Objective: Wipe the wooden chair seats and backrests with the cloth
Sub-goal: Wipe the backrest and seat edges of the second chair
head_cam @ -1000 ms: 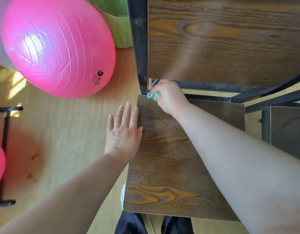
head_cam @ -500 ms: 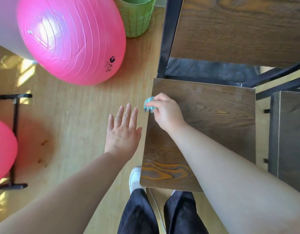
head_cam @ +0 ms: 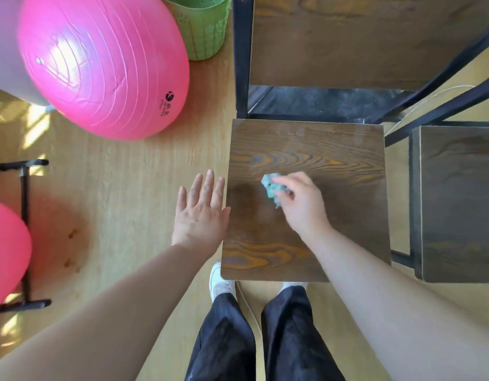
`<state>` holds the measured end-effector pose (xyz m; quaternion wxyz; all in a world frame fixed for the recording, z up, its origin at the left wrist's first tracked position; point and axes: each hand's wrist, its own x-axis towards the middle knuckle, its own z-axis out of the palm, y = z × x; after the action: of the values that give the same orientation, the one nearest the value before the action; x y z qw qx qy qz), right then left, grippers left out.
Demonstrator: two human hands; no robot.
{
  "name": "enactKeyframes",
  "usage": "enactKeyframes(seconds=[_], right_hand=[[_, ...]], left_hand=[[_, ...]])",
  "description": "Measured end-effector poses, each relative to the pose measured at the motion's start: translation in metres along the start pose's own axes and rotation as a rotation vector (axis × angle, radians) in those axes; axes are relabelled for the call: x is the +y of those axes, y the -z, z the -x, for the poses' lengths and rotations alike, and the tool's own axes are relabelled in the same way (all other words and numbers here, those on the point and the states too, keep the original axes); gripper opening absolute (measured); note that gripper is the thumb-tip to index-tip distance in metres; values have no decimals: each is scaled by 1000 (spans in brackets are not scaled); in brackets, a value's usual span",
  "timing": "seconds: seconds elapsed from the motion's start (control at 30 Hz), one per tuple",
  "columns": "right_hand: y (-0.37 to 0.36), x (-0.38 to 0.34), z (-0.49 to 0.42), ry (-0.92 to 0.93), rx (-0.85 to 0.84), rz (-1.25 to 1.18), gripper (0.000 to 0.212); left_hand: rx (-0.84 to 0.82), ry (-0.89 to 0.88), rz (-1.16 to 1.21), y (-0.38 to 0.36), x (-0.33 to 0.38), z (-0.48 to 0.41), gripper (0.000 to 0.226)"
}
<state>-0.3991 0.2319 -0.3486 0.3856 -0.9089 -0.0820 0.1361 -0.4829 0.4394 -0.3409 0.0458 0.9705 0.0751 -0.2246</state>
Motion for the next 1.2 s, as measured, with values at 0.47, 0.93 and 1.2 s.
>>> enactKeyframes(seconds=[0.47,0.93,1.2], right_hand=[[65,52,-82,-396,98,87,30],[-56,-22,-8,-77,-383,171,14],[-53,-6,69,18,-444,45,20]], left_hand=[[23,25,-8,-5,29,-25,63],[-24,77,-6,-20,-2,21,65],[-94,62,-20,-23,6,43,65]])
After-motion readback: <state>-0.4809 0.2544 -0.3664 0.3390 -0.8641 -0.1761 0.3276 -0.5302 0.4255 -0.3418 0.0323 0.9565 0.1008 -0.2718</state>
